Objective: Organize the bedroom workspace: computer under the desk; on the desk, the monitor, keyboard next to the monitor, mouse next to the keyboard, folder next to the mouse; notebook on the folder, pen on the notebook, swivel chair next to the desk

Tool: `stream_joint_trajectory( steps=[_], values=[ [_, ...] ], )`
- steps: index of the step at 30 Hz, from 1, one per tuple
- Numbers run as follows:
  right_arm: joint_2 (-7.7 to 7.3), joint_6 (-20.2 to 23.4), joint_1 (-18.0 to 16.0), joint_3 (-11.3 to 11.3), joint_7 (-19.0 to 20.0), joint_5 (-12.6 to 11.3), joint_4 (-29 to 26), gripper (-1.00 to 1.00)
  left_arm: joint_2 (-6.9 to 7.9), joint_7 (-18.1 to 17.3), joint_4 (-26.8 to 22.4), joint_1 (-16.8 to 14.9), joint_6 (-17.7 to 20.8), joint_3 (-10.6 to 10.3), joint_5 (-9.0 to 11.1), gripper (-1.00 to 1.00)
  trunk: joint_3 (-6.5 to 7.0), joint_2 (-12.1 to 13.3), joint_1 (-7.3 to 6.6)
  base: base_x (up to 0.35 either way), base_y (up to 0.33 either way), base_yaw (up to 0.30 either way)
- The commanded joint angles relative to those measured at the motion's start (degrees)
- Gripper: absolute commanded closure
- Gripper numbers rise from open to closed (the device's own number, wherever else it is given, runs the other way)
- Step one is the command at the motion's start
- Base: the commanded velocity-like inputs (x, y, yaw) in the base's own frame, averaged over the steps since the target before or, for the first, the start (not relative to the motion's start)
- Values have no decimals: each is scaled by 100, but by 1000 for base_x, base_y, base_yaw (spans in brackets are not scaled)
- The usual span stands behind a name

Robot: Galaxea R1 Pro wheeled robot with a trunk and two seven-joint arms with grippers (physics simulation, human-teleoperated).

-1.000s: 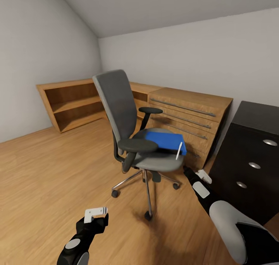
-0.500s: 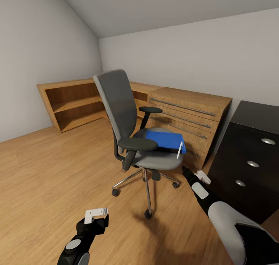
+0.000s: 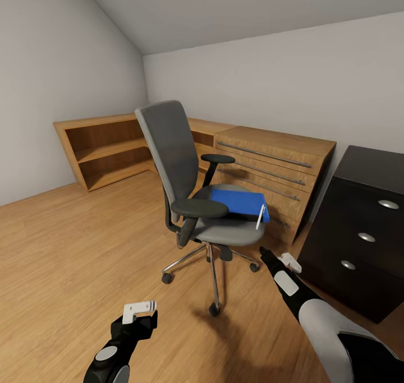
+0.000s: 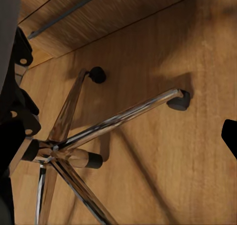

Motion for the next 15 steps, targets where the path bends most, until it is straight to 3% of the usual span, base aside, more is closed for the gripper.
stream_joint_trajectory(
  steps=[1,6,15],
  values=[
    [4,-19,-2,18,-4,-58,3,-100,6,59,-7,-5,10,-16,59,-100,-5,-2,-1,0,0,0],
    [4,-19,2,18,-3,-55,4,-100,6,59,-7,-5,10,-18,53,-100,-5,-2,-1,-69,0,0],
    [11,-19,3,18,-2,-55,6,-100,6,59,-7,-5,10,-16,52,-100,-5,-2,-1,-263,0,0]
  ],
)
